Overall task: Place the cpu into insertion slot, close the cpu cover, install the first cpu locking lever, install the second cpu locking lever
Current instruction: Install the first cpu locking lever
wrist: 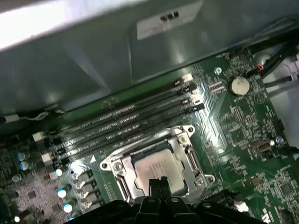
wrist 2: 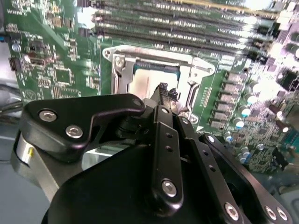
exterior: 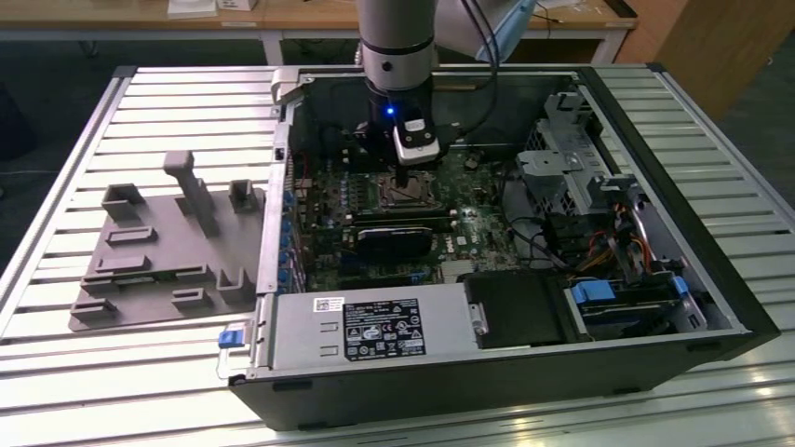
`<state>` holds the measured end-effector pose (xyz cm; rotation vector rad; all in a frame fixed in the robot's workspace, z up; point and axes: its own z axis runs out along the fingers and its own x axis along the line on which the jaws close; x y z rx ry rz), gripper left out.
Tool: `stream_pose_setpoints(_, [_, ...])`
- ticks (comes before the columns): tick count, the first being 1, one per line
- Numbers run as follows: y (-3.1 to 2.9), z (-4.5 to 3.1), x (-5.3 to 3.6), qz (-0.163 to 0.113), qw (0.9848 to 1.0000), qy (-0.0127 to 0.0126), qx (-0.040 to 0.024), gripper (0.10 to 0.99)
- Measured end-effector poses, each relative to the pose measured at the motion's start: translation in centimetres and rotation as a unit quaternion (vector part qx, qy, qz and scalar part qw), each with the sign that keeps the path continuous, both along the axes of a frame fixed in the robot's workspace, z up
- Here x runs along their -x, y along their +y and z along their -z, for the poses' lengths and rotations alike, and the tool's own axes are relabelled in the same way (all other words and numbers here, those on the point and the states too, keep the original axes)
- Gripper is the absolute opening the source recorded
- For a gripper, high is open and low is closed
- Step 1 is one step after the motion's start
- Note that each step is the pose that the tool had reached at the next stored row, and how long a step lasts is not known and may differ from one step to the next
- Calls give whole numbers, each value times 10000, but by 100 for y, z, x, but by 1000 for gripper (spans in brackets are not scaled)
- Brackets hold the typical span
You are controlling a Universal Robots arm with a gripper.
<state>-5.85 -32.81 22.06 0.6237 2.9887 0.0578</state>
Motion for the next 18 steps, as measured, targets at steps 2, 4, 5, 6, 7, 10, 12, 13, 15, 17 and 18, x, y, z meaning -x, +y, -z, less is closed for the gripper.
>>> stream_pose_setpoints(2, [-1,0,-1,0,10000,1,4,102])
stream_pose_setpoints(4, [-1,0,-1,1,10000,1,5,102])
stream_pose_setpoints(5, [-1,0,-1,0,10000,1,6,102])
stream_pose_setpoints(6, [-1,0,-1,0,10000,1,6,102])
stream_pose_setpoints(7, [-1,0,-6,-4,10000,1,7,102])
stream_pose_setpoints(10, [-1,3,-18,-97,10000,1,20,102])
stream_pose_setpoints(12, [-1,6,-23,-185,9998,1,36,102])
stream_pose_setpoints(13, [-1,7,-25,-230,9997,2,44,102])
stream_pose_setpoints(15, [-2,10,-30,-323,9995,2,58,102])
stream_pose_setpoints(17, [-2,12,-33,-425,9991,1,67,102])
stream_pose_setpoints(18, [-2,13,-34,-479,9988,1,67,102])
